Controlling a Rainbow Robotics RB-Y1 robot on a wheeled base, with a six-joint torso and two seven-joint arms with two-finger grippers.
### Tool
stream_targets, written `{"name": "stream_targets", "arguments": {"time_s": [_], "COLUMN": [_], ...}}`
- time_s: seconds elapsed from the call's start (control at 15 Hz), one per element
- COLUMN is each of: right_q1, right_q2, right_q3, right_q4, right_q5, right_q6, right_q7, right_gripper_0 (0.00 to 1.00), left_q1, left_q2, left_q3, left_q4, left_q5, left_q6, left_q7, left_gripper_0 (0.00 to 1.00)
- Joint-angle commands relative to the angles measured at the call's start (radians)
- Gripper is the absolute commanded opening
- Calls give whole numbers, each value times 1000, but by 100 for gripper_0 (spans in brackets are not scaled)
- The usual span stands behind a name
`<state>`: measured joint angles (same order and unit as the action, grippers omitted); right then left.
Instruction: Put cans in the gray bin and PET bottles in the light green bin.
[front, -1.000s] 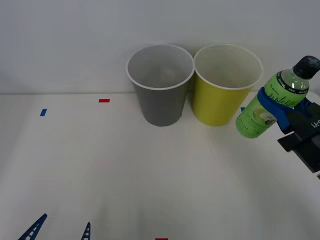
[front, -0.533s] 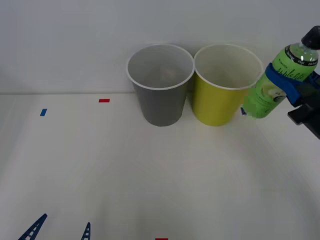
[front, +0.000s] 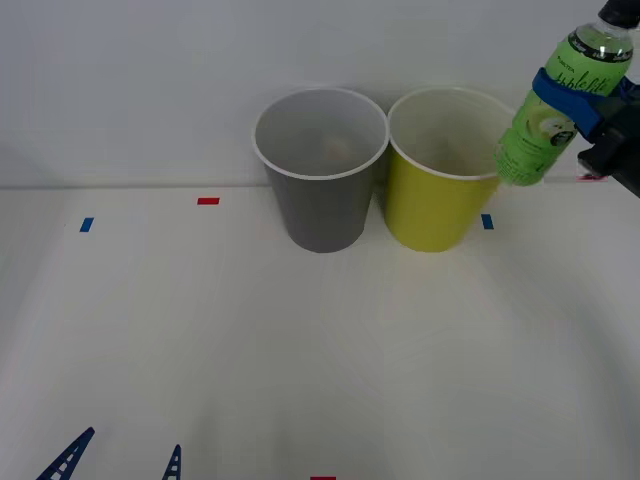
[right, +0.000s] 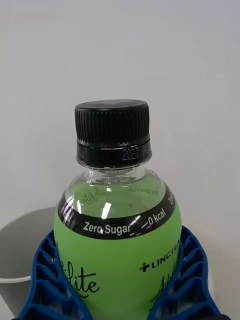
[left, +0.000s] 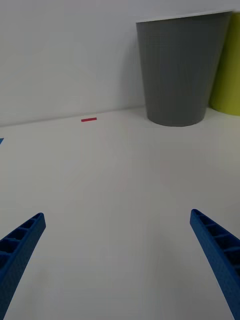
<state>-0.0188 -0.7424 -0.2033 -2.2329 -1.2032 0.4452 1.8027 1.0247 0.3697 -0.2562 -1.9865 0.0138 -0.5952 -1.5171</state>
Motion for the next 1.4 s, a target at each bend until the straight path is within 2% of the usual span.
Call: {"name": "stream_targets", "arguments": {"time_s": [0.07,0.2,0.6,0.73,0.87,1.0,1.4], "right_q1": [-115,-199,-343,-385,-426,-466,-481], "right_q2": [34,55,64,64,64,64,64], "right_q3": [-1,1,61,91,156,170,170], "right_q4": [67,113,249,306,375,432,434], "right_q5": [2,4,24,31,39,37,31], "right_q6": [110,176,182,168,96,93,92], "right_q7": [-9,-6,20,32,47,64,78], "right_gripper_0": [0,0,0,0,0,0,0], "left_q1": [0,0,0,0,0,0,0], "left_q2": [0,0,0,0,0,0,0], "left_q3": [0,0,0,0,0,0,0], "left_q4": [0,0,0,0,0,0,0], "left_q5": [0,0,0,0,0,0,0], "left_q6": [0,0,0,0,0,0,0], "left_q7": [0,0,0,0,0,0,0], "left_gripper_0": [100,100,100,100,100,100,100]}}
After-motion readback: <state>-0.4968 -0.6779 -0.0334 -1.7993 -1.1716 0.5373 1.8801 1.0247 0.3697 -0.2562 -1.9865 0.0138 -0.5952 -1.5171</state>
